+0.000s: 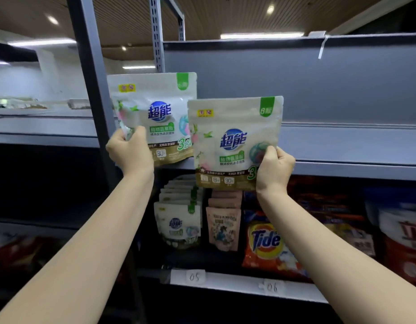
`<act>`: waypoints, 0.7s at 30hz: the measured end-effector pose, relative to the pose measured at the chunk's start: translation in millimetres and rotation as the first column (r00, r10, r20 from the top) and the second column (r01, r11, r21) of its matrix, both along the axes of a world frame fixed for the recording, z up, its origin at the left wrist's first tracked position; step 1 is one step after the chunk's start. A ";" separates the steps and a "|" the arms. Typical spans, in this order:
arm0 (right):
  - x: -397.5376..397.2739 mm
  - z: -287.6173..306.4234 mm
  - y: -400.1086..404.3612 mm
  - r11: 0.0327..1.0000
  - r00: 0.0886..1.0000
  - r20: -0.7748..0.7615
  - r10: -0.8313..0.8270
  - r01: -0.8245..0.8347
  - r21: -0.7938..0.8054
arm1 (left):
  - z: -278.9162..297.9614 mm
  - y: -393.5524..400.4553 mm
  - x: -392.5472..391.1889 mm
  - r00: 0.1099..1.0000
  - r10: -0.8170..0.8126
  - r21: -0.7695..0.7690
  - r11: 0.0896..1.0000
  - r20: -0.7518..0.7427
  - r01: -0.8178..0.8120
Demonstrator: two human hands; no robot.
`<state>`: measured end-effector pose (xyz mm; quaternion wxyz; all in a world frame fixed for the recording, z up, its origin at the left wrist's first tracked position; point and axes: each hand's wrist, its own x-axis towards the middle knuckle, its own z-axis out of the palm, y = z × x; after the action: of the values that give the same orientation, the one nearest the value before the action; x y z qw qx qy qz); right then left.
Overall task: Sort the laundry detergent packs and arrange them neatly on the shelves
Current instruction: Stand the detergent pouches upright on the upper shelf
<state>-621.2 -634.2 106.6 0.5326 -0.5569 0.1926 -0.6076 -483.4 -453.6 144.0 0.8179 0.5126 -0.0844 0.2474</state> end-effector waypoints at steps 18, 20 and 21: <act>29.6 -148.2 16.7 0.928 0.904 -0.418 0.090 0.077 0.366 | -147.9 35.0 25.2 0.942 0.004 0.118 0.992 -0.336 0.038; 41.6 -163.7 18.9 0.873 0.881 -0.423 0.211 0.025 0.488 | -158.4 34.4 29.9 0.931 -0.063 0.119 0.986 -0.360 0.113; 48.1 -170.7 19.0 0.845 0.863 -0.426 0.272 -0.002 0.535 | -163.0 33.7 32.8 0.925 -0.093 0.129 0.980 -0.370 0.150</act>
<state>-573.1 -615.2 -64.0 0.6398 -0.5399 0.4344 -0.3324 -450.7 -419.9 -19.0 0.7908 0.6051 0.0171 0.0903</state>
